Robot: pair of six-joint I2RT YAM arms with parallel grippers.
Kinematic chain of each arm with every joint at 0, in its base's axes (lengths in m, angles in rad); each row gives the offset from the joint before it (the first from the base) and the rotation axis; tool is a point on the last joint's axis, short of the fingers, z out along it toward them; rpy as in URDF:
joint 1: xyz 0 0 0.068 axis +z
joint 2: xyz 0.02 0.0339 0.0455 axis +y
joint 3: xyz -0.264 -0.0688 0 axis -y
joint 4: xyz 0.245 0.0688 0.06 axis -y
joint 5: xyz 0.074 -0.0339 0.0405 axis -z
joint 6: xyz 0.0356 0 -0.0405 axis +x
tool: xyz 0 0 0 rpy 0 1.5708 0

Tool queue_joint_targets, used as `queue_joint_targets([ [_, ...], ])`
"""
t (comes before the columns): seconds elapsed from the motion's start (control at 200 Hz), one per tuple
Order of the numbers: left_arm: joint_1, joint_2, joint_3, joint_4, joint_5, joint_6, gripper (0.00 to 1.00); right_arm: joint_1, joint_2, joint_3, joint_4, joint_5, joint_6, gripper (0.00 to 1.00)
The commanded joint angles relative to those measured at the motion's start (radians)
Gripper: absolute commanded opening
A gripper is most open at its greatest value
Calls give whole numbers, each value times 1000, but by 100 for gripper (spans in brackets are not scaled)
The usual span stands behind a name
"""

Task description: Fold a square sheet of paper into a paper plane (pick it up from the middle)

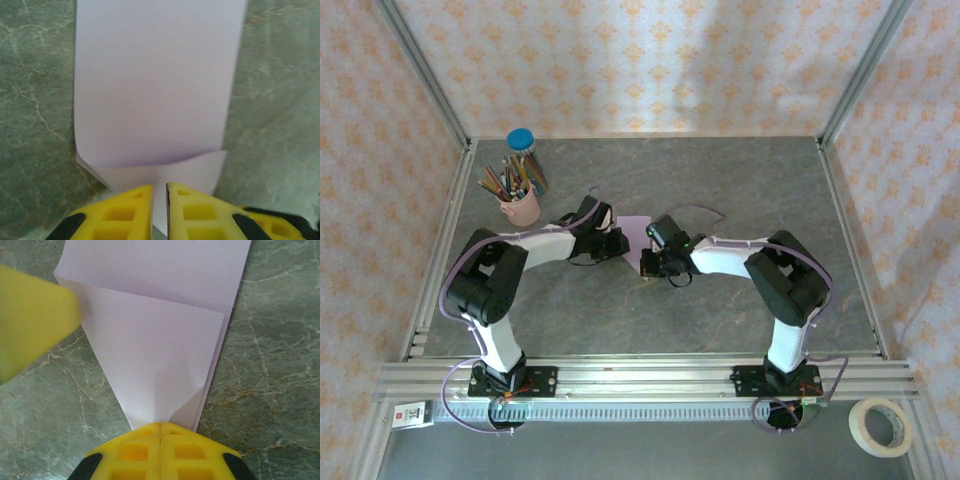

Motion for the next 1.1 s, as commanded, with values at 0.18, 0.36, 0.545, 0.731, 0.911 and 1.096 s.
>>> queue_joint_targets([
  [0.18, -5, -116, -146, 215, 82, -40, 11, 6, 36, 1, -61, 39, 18, 1],
  [0.36, -40, -70, -132, 227, 105, -44, 5, 6, 33, -8, -49, 29, 17, 0],
  [0.545, -57, -31, -109, 206, 91, -36, 4, 6, 32, -12, -49, 27, 18, 0],
  [0.731, -58, 0, -98, 201, 97, -29, 3, 6, 35, -19, -52, 27, 18, 0],
  [0.911, -58, 19, -82, 189, 81, -22, 3, 8, 41, -30, -55, 25, 15, 0],
  [1.096, -58, 30, -69, 170, 44, -24, 3, 8, 49, -47, -67, 25, 5, 0],
])
